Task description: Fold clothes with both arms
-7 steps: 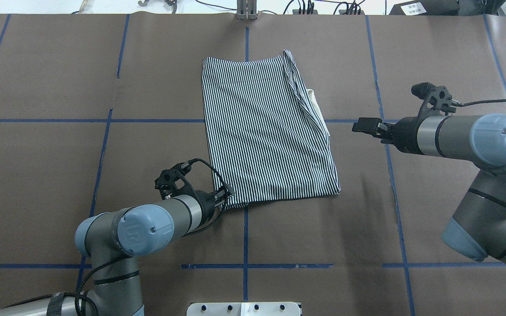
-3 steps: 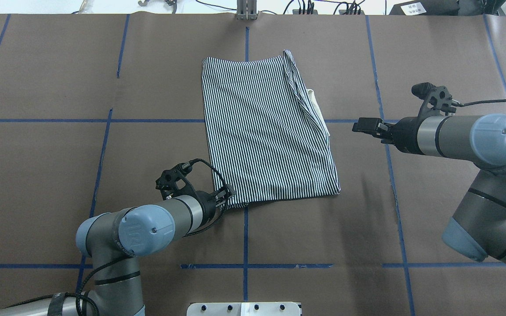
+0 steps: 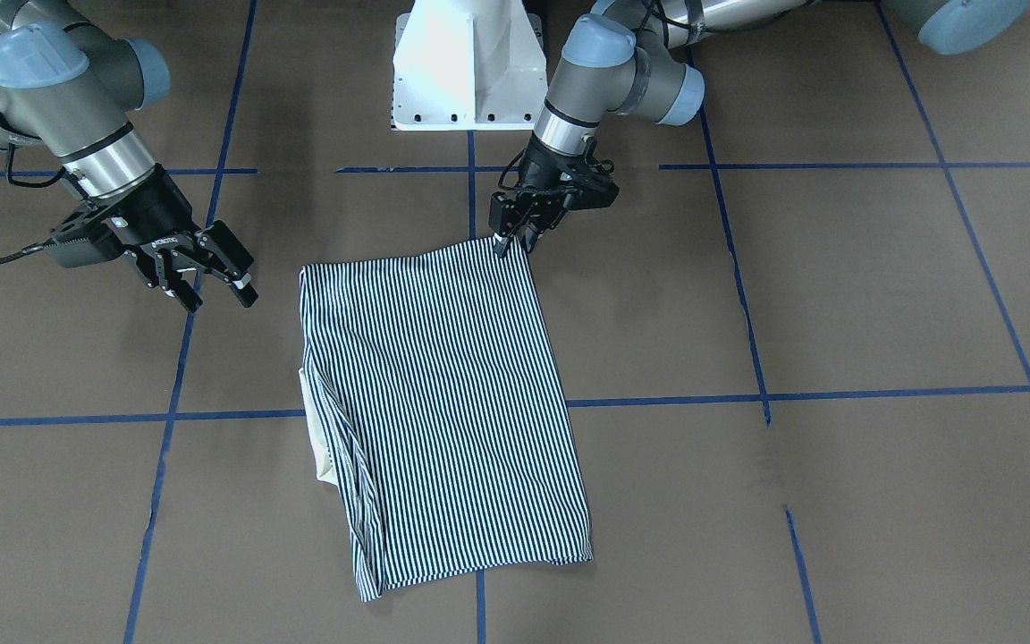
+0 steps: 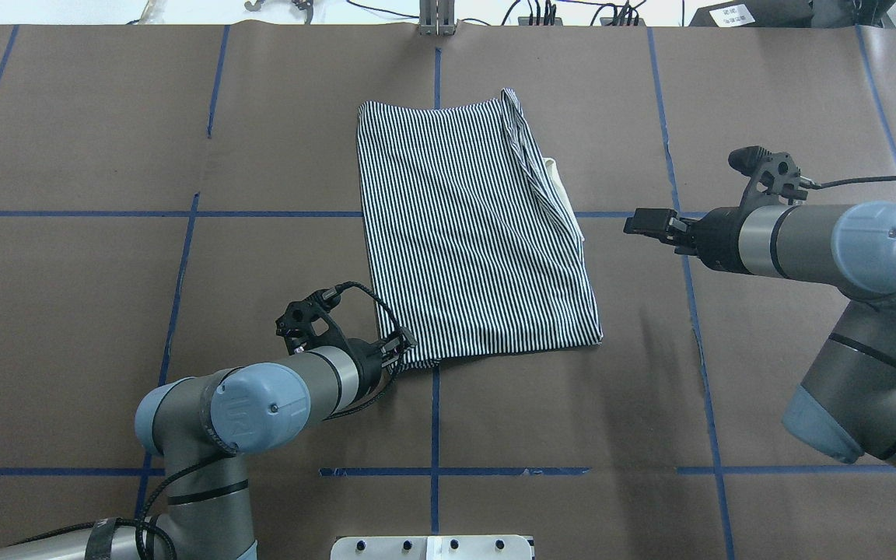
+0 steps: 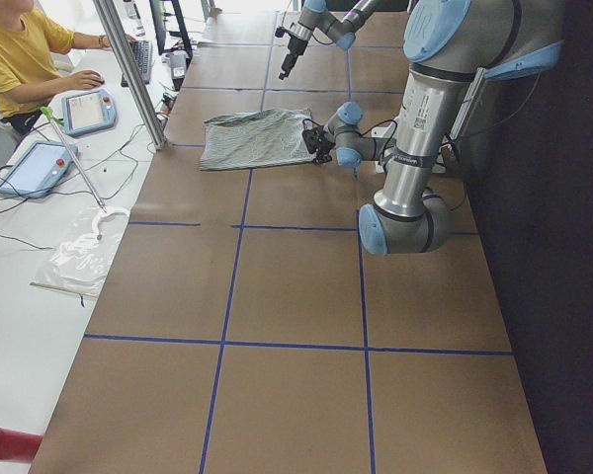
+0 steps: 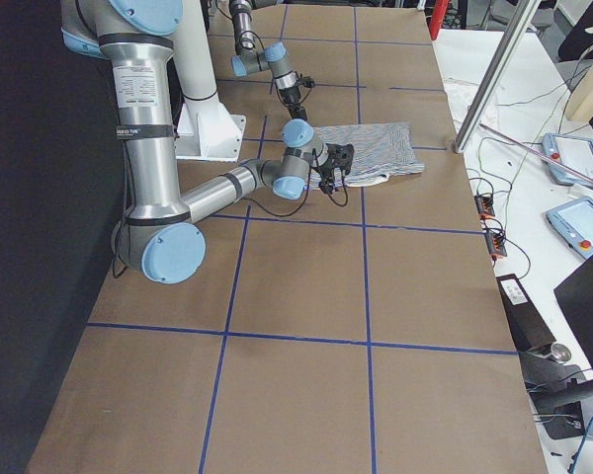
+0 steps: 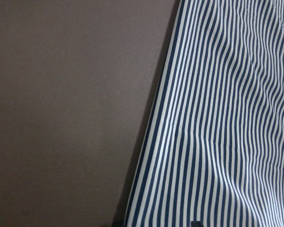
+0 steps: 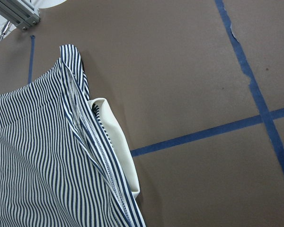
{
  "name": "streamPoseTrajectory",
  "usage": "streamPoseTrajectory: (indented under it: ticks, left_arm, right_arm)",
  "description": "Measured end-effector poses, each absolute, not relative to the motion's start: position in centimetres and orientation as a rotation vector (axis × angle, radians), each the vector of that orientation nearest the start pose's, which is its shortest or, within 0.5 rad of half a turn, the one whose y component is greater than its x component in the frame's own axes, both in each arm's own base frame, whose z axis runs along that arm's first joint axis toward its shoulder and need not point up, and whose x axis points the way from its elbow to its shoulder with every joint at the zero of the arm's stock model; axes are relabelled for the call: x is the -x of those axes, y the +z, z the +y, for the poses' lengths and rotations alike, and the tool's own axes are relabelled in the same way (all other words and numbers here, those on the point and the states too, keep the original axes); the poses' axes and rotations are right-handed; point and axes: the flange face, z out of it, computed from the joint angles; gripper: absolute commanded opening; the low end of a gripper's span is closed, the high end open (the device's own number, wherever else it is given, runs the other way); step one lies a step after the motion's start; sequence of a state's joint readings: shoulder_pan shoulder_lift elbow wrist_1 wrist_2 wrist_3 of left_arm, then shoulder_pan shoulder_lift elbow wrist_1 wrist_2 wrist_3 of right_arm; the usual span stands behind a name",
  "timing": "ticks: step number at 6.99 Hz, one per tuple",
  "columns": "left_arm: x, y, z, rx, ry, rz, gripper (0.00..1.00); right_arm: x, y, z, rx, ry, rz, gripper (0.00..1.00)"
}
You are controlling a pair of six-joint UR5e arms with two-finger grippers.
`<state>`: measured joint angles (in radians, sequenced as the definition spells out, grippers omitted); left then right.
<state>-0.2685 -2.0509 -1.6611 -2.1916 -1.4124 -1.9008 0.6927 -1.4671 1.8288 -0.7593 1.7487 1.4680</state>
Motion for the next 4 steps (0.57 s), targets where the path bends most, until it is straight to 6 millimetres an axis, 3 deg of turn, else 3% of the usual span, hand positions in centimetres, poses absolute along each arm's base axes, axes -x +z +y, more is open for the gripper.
streamPoseTrajectory:
  ticks: [1,3,4]
  left_arm:
    - [-59.19,27.18,-31.73,-0.104,-0.619,1.214,0.48]
    - [-59.22,27.18,-31.75,-0.102,-0.622,1.214,0.25]
    - [-59.23,27.19,-31.76,-0.102,-0.623,1.214,0.0]
  right_arm:
    - [34.18,39.24,-43.37,-0.311,0.415,-1.149,1.0]
    - [34.2,39.23,-43.36,-0.311,0.414,-1.149,1.0]
    - [34.2,39.23,-43.36,-0.31,0.414,-1.149,1.0]
